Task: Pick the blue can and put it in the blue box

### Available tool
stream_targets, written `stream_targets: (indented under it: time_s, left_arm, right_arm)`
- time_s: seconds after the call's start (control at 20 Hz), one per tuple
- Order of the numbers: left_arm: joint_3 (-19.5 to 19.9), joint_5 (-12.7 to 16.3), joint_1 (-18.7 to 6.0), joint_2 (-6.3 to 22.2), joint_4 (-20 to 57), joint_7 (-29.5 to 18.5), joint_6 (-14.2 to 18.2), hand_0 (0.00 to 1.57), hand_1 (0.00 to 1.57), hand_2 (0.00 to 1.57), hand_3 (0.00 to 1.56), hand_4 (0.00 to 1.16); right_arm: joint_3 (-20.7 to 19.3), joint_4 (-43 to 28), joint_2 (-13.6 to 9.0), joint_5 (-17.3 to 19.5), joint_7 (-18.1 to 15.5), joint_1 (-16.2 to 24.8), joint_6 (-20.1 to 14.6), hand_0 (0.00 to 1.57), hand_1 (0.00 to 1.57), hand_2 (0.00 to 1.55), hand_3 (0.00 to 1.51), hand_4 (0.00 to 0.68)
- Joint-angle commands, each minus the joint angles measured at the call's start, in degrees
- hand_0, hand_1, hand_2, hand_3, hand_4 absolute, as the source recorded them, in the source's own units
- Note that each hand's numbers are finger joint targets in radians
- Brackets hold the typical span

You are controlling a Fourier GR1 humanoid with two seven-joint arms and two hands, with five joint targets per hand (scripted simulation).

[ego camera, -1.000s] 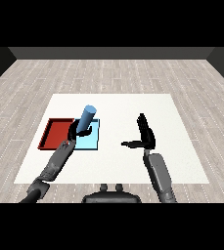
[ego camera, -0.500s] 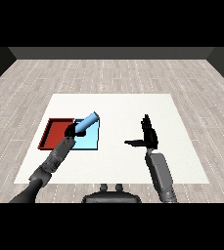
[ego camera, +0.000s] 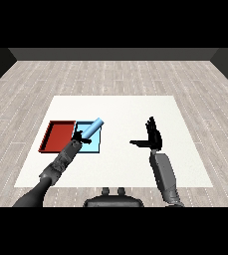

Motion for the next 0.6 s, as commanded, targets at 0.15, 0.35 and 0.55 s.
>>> stream_targets:
  time_s: [0.15, 0.35, 0.55]
  left_arm:
    - [-1.46, -1.48, 1.04, -0.40, 4.87, -3.37, -18.46, 0.00, 0.00, 0.00, 0.00, 0.00]
    - [5.04, 3.19, 1.20, 0.84, 2.98, -3.82, 5.96, 0.00, 0.00, 0.00, 0.00, 0.00]
    - [8.68, 5.78, 2.52, 0.28, -4.58, -15.21, 21.66, 0.00, 0.00, 0.00, 0.00, 0.00]
  right_arm:
    - [-1.01, 0.32, -1.29, -0.62, -0.41, 0.34, 1.31, 0.00, 0.00, 0.00, 0.00, 0.000]
    - [-1.83, -0.26, -1.75, -1.19, -2.42, 2.85, 2.19, 0.00, 0.00, 0.00, 0.00, 0.000]
    - [-0.66, -1.29, -2.06, 0.48, -1.21, 1.19, 1.27, 0.00, 0.00, 0.00, 0.00, 0.000]
